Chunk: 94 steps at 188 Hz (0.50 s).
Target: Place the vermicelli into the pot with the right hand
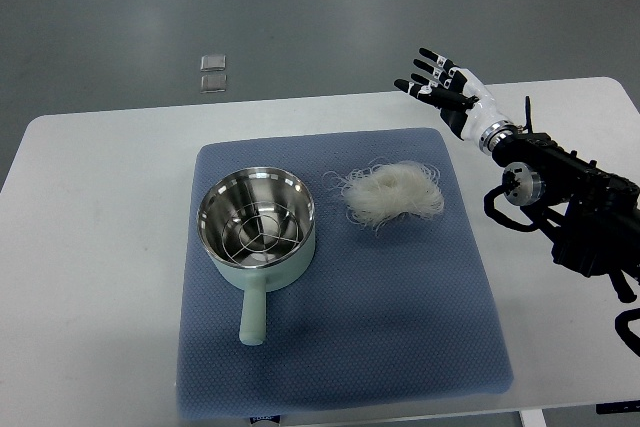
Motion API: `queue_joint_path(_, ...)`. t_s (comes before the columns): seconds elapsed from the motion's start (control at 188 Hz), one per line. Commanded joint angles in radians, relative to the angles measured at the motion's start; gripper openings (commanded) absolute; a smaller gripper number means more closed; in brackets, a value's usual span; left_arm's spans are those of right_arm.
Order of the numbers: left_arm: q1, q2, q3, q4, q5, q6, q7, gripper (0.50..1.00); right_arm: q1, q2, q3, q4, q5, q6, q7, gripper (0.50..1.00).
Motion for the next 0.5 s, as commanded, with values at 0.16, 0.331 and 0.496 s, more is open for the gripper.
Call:
queue_joint_path(0.16,-0.002,0.000,0.001,0.000,0.000,0.000,0.000,1.000,0.028,-0.006,-0.061,0.000,-0.019,0.011,0.000,0.921)
queue_joint_path(0.331,-0.002,0.000,0.001,0.000,0.000,0.000,0.000,1.000,0.046,-0.007,-0.072,0.000,-0.050,0.013,0.000,0.921)
queue_joint_path(0.496,-0.002,0.000,0.001,0.000,0.000,0.001,0.000,1.000,0.079,-0.018,-0.146,0.005,-0.114,0.013,0.017,0.921)
